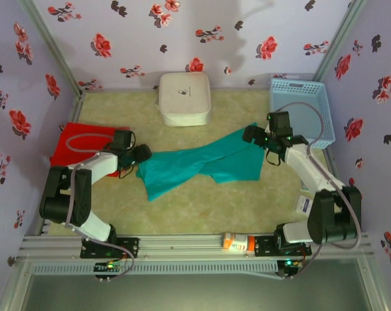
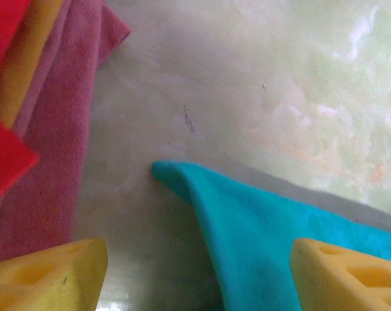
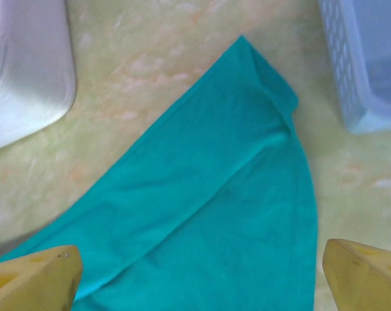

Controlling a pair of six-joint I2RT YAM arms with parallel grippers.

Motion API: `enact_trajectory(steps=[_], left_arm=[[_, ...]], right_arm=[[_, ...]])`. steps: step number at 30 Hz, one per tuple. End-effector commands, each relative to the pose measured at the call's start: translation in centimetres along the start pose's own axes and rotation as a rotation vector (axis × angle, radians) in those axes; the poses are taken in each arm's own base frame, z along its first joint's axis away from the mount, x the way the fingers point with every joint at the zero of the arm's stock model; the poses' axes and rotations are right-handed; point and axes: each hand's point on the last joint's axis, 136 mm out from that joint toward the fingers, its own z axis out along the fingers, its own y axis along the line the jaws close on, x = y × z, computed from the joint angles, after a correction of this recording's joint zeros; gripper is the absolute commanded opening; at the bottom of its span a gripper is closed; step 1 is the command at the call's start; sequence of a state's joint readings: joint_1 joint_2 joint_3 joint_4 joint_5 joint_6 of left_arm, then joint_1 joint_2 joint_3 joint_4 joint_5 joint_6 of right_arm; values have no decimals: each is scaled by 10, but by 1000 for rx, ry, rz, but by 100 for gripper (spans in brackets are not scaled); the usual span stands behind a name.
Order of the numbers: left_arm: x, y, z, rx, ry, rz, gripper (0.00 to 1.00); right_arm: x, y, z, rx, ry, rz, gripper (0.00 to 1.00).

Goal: Fold and stack the t-shirts

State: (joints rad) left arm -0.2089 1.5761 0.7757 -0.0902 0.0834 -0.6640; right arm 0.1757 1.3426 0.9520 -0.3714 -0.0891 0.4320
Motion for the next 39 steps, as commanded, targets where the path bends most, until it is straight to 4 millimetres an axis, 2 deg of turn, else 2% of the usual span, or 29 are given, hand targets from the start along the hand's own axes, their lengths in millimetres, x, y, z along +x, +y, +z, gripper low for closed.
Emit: enact_trajectory(steps=[1,3,5,10,13,18,23,26,29,31,35,39], left_arm=[[-27,-15,6,52,-66,-37,71],[-28,-17,10,62,-64,-48,66],[-31,-19,13,70,-69,-60,57],[-32,-26,18,99,-60,-74,18],[-32,-31,10,117,-60,-71,1],[-39,-41,-26,141,-91,-37,0],[-57,-61,-85,177,-160,34,0],[-65,-69,-117,191,-195,68,0],[-70,-78,-144,213,-225,92,0],[-70,-80,-157,222,-238,106,0],[-66,-80,-169,231,-249,113,0],[-63,-78,-169,234,-250,107,0]], right_arm=[[22,5,-15,-52,7,34,96],[32,0,-20,-50,1,57,96],[39,-5,-25,-40,-9,82,95],[45,-14,-37,-14,-29,104,95],[47,-18,-42,5,-31,106,95],[66,-40,-40,108,24,156,92],[99,-58,-25,155,103,210,80],[117,-59,-8,116,140,251,74],[125,-50,8,55,165,265,71],[123,-42,17,13,170,266,71],[121,-20,32,-52,181,240,70],[127,2,43,-80,212,184,64]])
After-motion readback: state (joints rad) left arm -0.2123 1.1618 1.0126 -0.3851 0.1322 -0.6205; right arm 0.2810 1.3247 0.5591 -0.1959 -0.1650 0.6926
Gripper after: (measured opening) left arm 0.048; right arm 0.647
